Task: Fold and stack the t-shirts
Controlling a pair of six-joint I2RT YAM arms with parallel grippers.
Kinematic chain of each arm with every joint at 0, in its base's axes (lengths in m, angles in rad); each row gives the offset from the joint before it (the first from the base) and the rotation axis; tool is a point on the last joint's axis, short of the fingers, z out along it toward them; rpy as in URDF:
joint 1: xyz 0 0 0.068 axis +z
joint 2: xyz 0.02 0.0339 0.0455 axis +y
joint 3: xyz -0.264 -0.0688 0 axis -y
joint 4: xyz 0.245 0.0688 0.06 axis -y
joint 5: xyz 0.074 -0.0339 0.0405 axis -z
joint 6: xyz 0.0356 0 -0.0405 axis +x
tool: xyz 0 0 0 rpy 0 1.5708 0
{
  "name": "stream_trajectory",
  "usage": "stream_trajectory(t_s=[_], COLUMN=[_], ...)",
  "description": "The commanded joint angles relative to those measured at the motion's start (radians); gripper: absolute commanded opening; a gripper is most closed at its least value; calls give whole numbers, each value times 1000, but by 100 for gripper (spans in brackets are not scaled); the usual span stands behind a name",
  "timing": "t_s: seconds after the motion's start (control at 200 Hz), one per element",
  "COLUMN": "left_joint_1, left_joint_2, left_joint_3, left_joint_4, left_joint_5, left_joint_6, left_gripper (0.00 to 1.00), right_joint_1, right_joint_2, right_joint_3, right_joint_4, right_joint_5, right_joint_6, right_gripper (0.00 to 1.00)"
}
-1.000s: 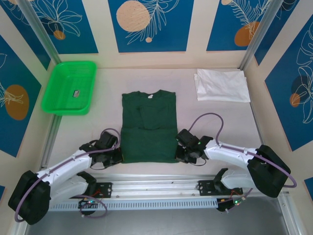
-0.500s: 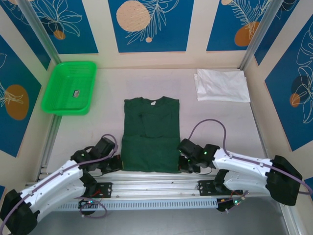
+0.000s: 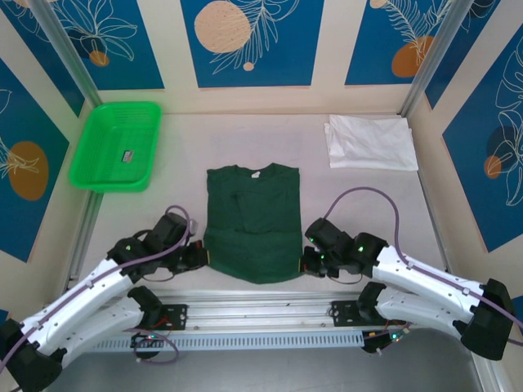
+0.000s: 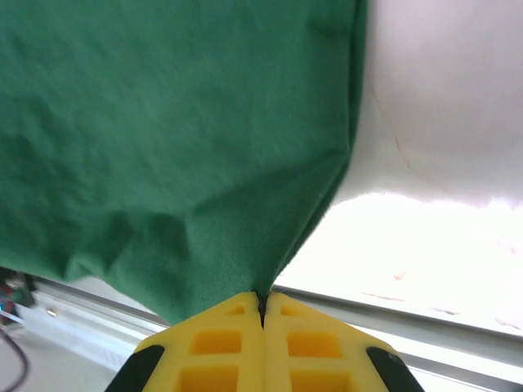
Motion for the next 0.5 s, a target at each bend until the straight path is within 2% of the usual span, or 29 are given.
stream_trajectory(t_s=[0.0,0.135,0.26,0.495], left_joint_1=[26,87,173,307], left_joint_2=[80,172,256,433], left_joint_3=[103,194,243,341], left_joint_4=[24,55,94,207], left_joint_5=[-81,-79,-20,39], left_joint_6=[64,113,142,134], left_gripper=[0,0,0,0], right_joint_1=[-77,-213,-312,-494], right_joint_2=[6,53,134,322], right_joint_3=[69,150,227,361], right_joint_4=[-14,7,8,96], right_joint_5=[5,-83,-123,-245], right_joint_6=[-60,-135,-205,-261], right_gripper=[0,0,0,0])
